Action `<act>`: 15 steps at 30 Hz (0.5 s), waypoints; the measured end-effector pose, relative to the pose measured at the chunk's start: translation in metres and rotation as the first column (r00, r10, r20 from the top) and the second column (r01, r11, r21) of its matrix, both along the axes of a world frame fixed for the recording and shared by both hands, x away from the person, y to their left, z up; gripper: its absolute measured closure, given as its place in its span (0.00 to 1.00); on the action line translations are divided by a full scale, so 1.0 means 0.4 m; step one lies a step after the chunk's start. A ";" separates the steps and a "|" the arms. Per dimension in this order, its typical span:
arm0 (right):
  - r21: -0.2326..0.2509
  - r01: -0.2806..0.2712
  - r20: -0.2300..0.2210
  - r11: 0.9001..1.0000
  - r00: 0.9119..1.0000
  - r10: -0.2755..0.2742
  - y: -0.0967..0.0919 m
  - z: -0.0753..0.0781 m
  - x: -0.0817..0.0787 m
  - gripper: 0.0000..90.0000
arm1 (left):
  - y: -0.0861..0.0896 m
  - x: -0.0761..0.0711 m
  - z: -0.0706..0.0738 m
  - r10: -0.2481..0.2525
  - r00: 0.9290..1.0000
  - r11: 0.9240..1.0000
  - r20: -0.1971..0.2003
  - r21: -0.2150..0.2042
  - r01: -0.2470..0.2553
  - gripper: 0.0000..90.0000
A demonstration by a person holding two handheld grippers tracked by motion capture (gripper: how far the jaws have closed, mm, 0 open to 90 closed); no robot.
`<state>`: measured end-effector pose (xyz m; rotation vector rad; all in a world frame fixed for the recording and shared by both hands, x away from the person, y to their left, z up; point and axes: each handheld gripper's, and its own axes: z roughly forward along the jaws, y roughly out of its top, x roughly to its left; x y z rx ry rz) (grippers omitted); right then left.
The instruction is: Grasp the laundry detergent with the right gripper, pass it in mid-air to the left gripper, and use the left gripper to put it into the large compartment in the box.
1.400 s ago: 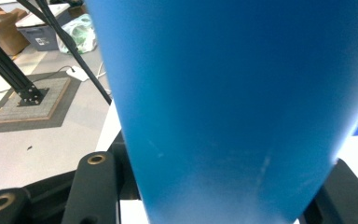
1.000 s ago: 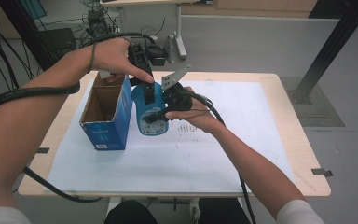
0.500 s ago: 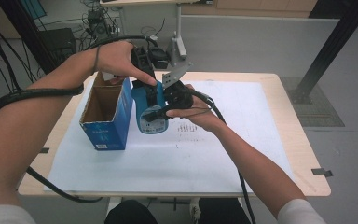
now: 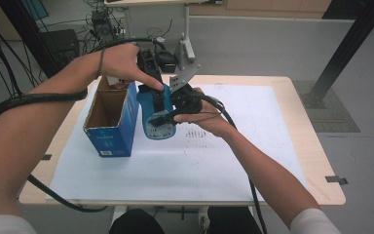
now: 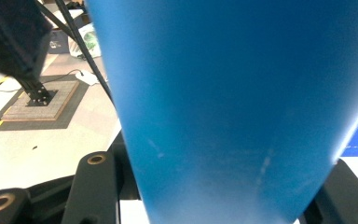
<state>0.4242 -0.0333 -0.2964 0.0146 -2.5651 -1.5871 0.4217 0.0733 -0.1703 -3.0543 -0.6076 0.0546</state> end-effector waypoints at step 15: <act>0.001 0.016 -0.001 1.000 1.000 -0.016 -0.003 0.000 0.004 0.49 | -0.006 0.000 -0.005 -0.010 1.000 1.000 -0.005 0.001 0.010 0.07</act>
